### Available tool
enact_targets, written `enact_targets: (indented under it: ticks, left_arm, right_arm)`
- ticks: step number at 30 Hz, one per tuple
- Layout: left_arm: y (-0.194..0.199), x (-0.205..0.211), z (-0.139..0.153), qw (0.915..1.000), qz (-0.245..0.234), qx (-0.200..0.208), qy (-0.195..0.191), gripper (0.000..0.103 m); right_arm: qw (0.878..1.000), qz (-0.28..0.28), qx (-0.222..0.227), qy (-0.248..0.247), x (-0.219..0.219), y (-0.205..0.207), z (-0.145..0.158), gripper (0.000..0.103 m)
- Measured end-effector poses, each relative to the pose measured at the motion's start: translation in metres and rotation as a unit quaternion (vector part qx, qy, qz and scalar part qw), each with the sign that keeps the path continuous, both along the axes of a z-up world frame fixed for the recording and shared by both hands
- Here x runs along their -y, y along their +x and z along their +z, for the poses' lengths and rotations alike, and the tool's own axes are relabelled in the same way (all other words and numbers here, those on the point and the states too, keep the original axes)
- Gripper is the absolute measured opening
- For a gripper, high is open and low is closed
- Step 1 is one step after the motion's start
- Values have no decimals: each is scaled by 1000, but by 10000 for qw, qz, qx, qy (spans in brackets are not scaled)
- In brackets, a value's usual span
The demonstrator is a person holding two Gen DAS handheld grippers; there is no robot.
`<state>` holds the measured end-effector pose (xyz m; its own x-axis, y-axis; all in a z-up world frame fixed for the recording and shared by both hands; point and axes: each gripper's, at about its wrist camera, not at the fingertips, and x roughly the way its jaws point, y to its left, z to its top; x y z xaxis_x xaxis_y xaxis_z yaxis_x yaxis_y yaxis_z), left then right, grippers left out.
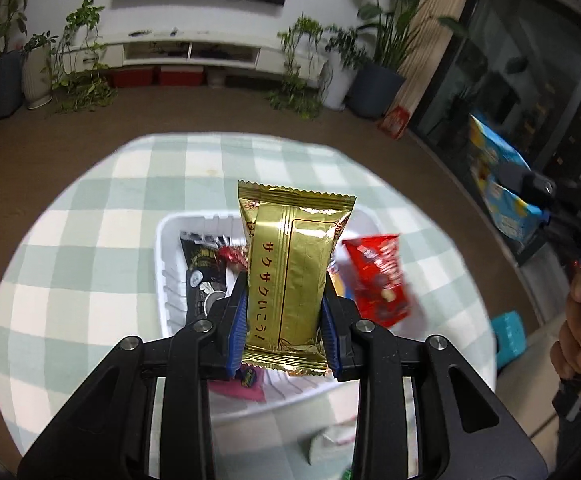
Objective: Organize snacks
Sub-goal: 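Carry both packets into the white tray and release them, then withdraw both tools from the tray toward the remaining snacks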
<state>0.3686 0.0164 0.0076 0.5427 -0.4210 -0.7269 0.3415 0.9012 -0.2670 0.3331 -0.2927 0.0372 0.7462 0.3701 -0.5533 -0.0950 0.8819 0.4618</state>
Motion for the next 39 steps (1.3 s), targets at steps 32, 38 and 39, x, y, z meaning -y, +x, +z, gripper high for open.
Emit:
enact_targets:
  ticks: [32,38,39]
  left_arm:
    - [38,23,-78,9986,62,-259,453,53]
    - [18,15,-63,9992,86,-122,364,63]
    - [11,13,-59,9994,96,-80,327,67]
  right_arm:
    - [9823,497,-1156,-1388,-69,73,-129,53]
    - [9836,531,-1071,-1351,-68,65,-123,61]
    - [9839,547,-1056,-1331,-68,62,-121,63]
